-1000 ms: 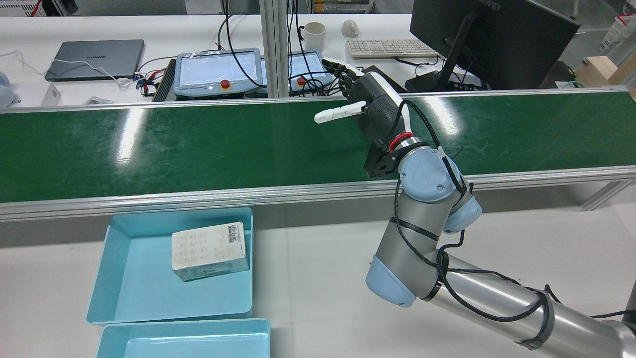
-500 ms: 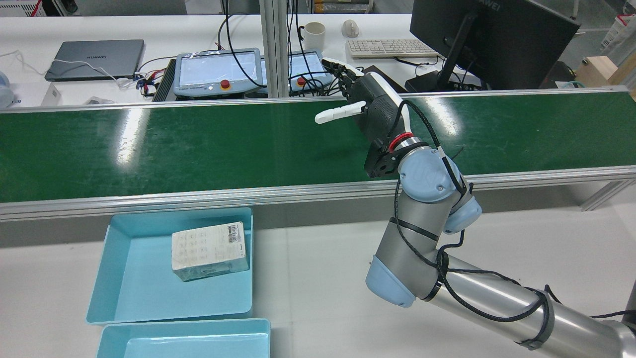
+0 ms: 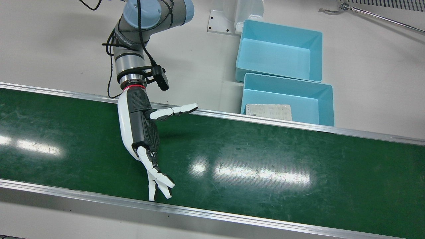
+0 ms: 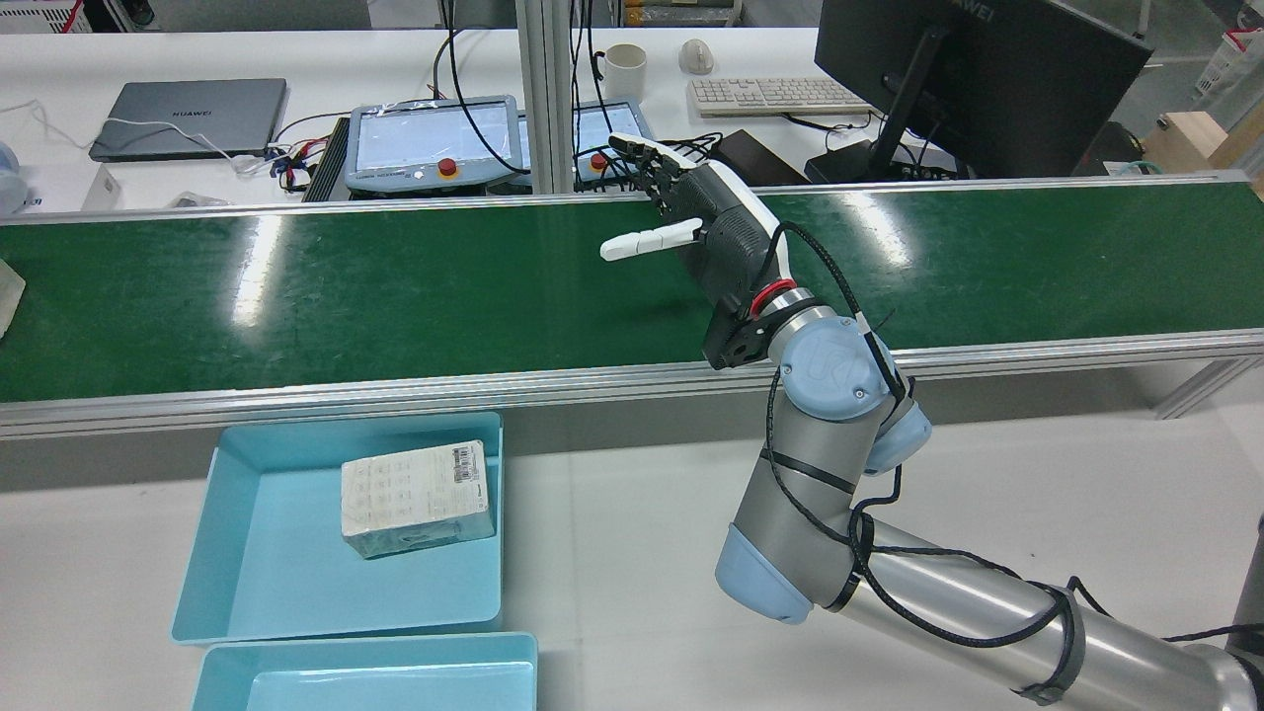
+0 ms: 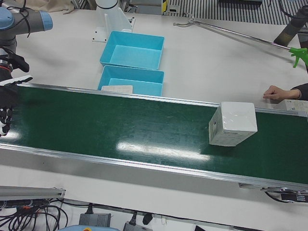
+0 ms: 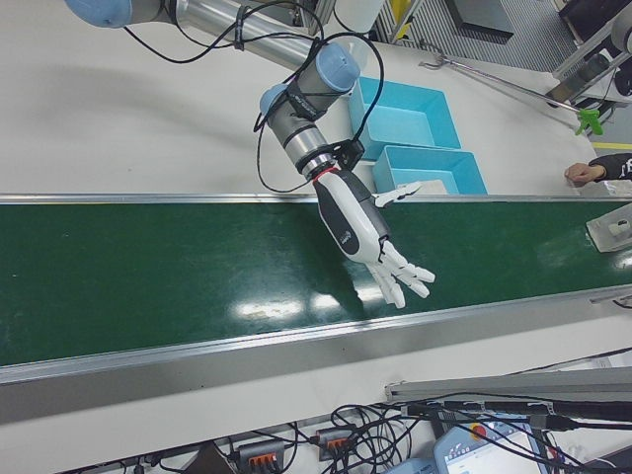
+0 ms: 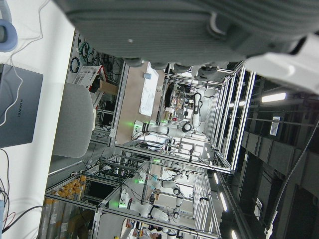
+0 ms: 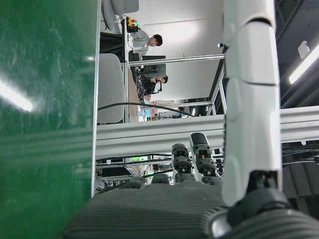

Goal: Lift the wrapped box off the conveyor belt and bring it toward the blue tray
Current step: 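Position the open right hand over the belt as the wrapped box approaches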

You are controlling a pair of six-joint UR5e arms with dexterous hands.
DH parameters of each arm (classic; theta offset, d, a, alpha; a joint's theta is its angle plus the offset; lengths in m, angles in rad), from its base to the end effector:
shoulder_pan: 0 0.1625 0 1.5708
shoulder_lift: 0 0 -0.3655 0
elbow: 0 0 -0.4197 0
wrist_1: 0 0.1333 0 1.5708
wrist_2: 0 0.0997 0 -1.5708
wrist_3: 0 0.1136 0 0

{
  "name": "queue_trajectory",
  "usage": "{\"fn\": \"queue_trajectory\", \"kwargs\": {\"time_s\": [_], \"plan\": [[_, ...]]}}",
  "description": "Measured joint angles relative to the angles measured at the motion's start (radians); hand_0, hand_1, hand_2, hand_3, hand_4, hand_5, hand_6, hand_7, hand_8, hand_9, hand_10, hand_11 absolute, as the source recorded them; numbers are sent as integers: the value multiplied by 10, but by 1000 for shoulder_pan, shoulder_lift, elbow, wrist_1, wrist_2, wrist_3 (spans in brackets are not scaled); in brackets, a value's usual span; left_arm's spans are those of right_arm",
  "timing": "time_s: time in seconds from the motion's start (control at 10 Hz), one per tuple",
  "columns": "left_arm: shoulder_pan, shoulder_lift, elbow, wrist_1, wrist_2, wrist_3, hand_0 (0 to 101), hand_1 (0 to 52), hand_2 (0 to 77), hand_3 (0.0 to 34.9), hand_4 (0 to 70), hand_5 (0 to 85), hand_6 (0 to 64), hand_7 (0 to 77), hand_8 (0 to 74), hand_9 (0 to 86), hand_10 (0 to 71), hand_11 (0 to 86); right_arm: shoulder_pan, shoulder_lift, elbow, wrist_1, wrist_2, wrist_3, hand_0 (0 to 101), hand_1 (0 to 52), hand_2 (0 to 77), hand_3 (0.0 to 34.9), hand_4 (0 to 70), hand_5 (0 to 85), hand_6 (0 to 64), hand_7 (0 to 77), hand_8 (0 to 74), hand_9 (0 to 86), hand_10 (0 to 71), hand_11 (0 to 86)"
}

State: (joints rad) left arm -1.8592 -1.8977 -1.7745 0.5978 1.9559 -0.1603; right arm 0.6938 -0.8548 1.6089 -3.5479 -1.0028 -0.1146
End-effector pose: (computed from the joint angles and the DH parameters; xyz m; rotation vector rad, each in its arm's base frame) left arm -0.2512 -0.5281 0.4028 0.2974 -2.0873 2.2417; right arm -0.3907 -0.5778 0.2120 -0.4331 -2.3890 1.7973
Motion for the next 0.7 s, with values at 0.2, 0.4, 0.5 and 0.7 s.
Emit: {"fn": "queue_trajectory", "kwargs": {"time_s": [0.2, 0.4, 0.5, 0.7], "plan": [[0, 0, 0, 0, 0, 0, 0, 0, 11, 0, 0, 11, 5, 5, 5, 5, 5, 5, -1, 2, -6, 11, -3, -1, 493, 158, 60, 0, 104, 158, 33, 44, 0, 11, 0, 11], [0, 0, 0, 0, 0, 0, 0, 0, 11, 0, 0, 11, 5, 5, 5, 5, 5, 5, -2, 4, -6, 12, -3, -1, 494, 136, 55, 0, 104, 158, 33, 44, 0, 11, 0, 11], [0, 0, 0, 0, 0, 0, 0, 0, 11, 0, 0, 11, 5, 5, 5, 5, 0, 5, -2, 4, -5, 12, -3, -1, 494, 136, 55, 0, 104, 158, 33, 44, 0, 11, 0, 11], [0, 0, 0, 0, 0, 0, 0, 0, 5, 0, 0, 11, 5, 5, 5, 5, 5, 5, -2, 5, -1, 12, -4, -1, 494, 147, 38, 0, 104, 158, 33, 44, 0, 11, 0, 11]]}}
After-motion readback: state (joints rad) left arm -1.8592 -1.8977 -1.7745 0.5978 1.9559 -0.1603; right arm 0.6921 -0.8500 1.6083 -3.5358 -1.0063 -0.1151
